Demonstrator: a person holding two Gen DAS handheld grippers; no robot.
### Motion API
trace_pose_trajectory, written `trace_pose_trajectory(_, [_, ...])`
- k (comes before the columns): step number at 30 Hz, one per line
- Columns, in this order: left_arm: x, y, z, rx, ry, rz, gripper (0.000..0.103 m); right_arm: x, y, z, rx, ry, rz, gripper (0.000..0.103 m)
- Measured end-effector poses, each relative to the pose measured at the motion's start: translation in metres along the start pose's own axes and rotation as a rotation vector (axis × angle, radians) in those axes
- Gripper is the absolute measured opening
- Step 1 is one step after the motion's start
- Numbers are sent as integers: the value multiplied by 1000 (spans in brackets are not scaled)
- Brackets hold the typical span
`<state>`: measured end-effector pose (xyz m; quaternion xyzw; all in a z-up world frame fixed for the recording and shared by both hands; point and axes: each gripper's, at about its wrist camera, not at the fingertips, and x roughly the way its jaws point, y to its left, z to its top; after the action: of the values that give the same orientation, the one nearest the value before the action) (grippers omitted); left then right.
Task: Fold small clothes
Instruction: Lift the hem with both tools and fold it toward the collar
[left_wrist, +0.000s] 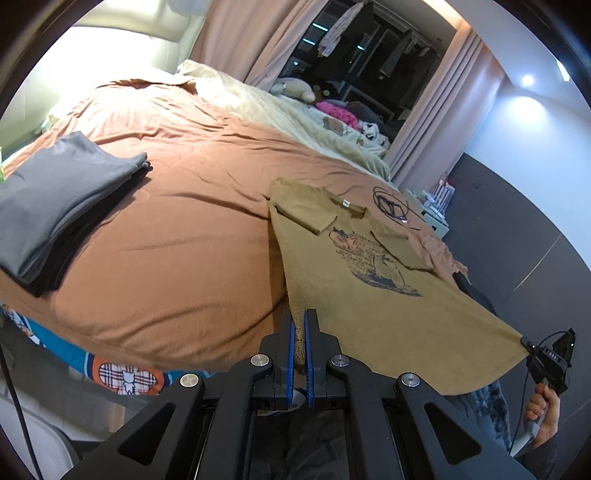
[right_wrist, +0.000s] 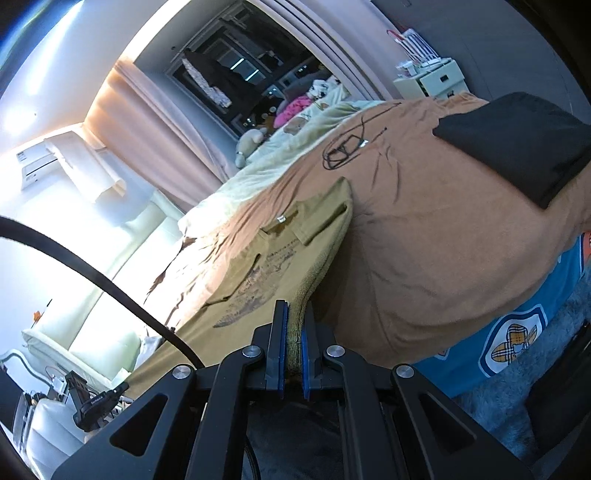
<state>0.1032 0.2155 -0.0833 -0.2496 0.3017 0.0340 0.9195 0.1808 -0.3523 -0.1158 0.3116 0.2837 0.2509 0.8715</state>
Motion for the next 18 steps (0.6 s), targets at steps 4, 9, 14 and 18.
trace_pose_trajectory(4, [-20, 1, -10, 1, -13, -17, 5, -15, -1, -13, -15, -6, 11, 3])
trace_pose_trajectory(9, [-43, 1, -22, 12, -33, -29, 5, -31, -2, -23, -29, -20, 17, 3])
trace_pose_trajectory(14, [-62, 0, -36, 20, -40, -35, 5, -42, -3, -29, -38, -23, 21, 3])
trace_pose_trajectory(18, [-73, 2, -47, 19, -31, -34, 5, -45, -5, -30, -39, -19, 19, 3])
